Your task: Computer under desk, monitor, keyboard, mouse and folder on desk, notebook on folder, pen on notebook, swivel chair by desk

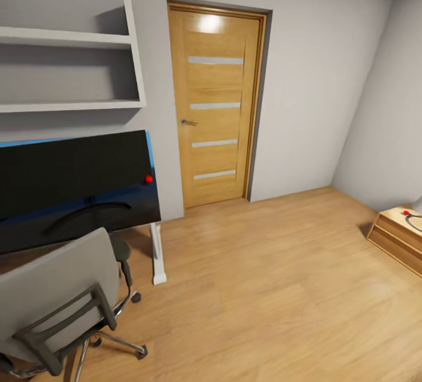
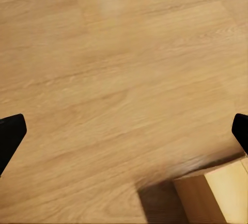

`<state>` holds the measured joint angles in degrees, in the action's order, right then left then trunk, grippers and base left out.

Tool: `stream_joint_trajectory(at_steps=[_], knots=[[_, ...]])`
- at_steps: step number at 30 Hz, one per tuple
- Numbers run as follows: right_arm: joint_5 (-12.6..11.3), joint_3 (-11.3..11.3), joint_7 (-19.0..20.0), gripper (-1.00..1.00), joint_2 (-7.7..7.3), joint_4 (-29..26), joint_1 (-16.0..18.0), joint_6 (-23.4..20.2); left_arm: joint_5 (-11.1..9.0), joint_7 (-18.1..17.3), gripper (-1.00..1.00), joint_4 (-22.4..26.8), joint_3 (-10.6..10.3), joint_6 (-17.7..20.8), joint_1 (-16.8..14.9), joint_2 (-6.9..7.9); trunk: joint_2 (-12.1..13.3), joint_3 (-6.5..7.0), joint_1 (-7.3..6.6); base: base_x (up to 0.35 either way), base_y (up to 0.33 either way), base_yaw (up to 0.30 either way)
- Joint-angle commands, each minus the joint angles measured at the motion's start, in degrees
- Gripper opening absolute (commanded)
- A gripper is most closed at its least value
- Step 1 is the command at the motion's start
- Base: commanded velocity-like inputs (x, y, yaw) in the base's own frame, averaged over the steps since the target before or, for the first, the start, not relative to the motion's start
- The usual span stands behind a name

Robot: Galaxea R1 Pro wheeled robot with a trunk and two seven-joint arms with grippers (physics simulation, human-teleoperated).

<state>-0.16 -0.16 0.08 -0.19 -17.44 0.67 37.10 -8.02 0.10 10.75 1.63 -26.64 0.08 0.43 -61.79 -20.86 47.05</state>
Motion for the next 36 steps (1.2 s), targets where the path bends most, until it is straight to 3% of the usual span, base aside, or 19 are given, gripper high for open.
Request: stream_joint_trajectory(at_steps=[1, 23, 36], knots=[[0.0, 0.0, 0.0, 1.0, -0.02, 0.0, 0.0, 0.2, -0.1, 0.0, 1.0, 0.1, 0.1, -0.1, 0.0, 0.0, 0.0, -0.05, 0.04, 0.33, 0.0, 0.0], [0.0, 0.0, 0.0, 1.0, -0.16, 0.0, 0.0, 0.2, -0.1, 0.0, 1.0, 0.1, 0.1, -0.1, 0.0, 0.0, 0.0, 0.08, 0.04, 0.324, 0.001, -0.031], [0.0, -0.1, 0.0, 1.0, -0.16, 1.0, 0.0, 0.2, -0.1, 0.0, 1.0, 0.1, 0.1, -0.1, 0.0, -0.05, 0.0, 0.11, 0.04, 0.323, 0.115, -0.013]])
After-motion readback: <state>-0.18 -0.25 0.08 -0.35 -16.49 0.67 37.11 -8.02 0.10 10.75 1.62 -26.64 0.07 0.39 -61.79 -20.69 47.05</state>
